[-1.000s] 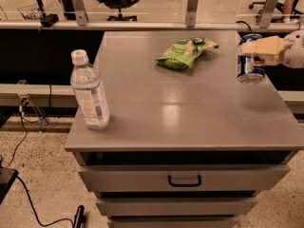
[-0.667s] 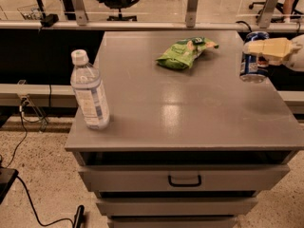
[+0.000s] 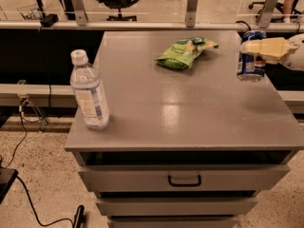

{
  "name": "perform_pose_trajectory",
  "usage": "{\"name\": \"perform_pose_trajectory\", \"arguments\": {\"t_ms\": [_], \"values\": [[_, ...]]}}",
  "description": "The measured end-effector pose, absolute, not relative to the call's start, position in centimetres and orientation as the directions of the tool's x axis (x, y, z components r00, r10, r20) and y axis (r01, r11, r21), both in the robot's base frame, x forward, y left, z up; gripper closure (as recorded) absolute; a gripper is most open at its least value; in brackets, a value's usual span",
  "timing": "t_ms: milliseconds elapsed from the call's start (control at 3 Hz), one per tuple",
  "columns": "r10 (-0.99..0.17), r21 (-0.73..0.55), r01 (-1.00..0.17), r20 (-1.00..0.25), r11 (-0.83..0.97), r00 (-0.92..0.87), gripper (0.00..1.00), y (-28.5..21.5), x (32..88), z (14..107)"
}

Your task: Place pepsi can upright

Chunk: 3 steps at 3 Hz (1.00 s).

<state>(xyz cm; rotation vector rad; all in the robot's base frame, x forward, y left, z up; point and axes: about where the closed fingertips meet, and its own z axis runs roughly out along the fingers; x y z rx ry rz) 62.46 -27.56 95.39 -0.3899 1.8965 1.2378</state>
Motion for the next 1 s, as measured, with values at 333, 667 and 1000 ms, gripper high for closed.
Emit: {"name": "perform_pose_trajectory", "arguments": {"t_ms": [333,667,1000], "values": [[0.15,0.554,-0.711,-0.822,0.432,-0.549,1.0,-27.46,62.51,95.61],[0.136,0.402,-0.863,-0.915,0.306,-0.379,1.0,-26.91,62.14,96.07],[0.123,0.207,-0.947,-0.976,0.246,-0.181,1.0,-26.74,61.6,96.25]]}}
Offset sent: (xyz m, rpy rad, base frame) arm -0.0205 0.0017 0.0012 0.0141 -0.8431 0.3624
